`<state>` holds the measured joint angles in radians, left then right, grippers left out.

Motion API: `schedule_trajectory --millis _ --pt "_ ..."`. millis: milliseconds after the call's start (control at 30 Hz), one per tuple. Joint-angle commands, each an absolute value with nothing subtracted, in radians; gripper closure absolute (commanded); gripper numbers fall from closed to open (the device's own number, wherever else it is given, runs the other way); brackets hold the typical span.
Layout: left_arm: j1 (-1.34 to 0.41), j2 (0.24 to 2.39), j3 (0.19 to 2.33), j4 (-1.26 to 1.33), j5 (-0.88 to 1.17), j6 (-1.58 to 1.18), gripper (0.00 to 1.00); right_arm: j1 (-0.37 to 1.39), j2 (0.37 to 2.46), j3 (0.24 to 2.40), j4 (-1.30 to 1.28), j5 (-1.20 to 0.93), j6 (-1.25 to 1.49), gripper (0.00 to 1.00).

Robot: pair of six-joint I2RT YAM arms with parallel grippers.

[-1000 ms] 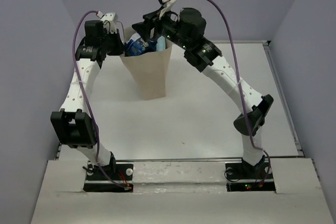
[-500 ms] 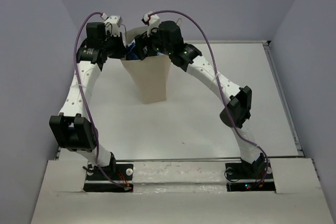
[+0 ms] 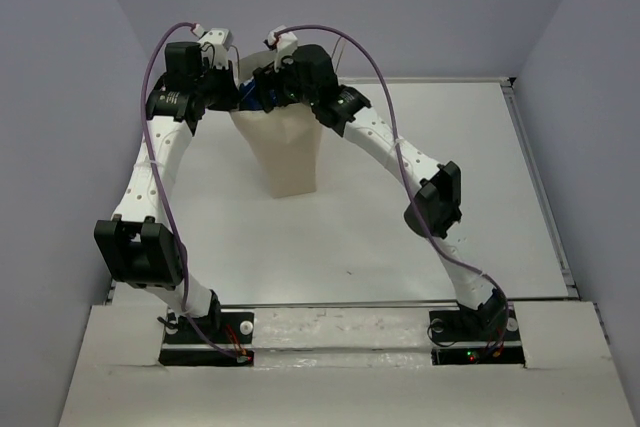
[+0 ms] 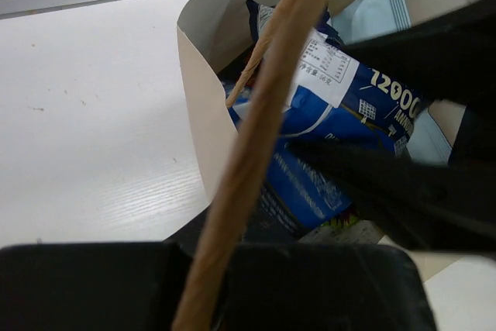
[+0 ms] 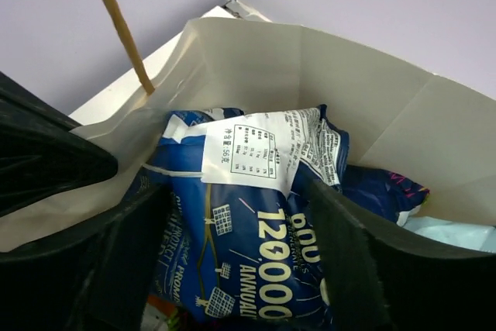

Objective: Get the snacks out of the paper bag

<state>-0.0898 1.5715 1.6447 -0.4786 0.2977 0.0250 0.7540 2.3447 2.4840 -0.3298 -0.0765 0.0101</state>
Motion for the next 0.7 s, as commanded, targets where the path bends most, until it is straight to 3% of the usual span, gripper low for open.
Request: schedule_trajectory --millis 0,100,167,233,567,667 --pt "-0.094 1.552 1.704 -0.431 0.308 0.011 1.0 0.758 2.35 2.505 -0.324 -0.037 -0.032 0.45" --pt "-0.092 1.562 1.719 -0.433 0.299 0.011 1.0 0.758 2.309 2.461 -0.29 -0.052 -0.02 0.82" --pt "-0.092 1.565 1.736 -0.433 0.296 0.009 1.0 0.758 2.284 2.45 -0.278 -0.066 -0.014 0.87" --pt "-0.092 1.574 1.746 -0.434 0.293 0.008 1.0 0.758 2.246 2.448 -0.253 -0.071 -0.003 0.99" --pt "-0.089 1.623 1.807 -0.446 0.267 0.015 0.92 0.758 2.036 2.382 0.049 -0.04 0.071 0.99" --pt "-0.087 1.632 1.818 -0.446 0.261 0.023 0.92 0.758 1.913 2.344 0.103 0.076 0.014 0.99"
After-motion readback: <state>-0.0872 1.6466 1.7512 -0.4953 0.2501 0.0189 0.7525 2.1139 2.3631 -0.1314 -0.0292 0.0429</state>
